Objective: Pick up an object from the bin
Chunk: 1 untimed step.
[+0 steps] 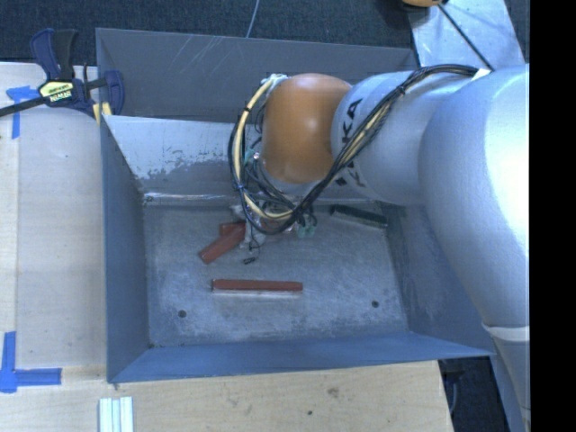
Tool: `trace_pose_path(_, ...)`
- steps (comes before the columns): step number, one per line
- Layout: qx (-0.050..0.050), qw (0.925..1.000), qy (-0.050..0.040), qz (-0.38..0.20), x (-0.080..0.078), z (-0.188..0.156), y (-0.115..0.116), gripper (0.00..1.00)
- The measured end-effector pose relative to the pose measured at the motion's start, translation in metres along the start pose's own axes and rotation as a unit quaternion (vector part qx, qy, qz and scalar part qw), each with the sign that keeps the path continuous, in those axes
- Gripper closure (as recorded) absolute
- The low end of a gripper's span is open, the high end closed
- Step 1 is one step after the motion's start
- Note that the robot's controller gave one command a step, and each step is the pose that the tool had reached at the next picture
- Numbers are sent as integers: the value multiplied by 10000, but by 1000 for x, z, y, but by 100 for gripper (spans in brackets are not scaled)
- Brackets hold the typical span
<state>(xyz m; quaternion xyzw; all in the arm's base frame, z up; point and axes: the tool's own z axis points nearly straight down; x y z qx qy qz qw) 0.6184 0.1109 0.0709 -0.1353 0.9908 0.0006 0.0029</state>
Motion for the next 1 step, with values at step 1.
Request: trace_pose_path(1, 2, 9989, -9, 467, 23, -164, 22, 100)
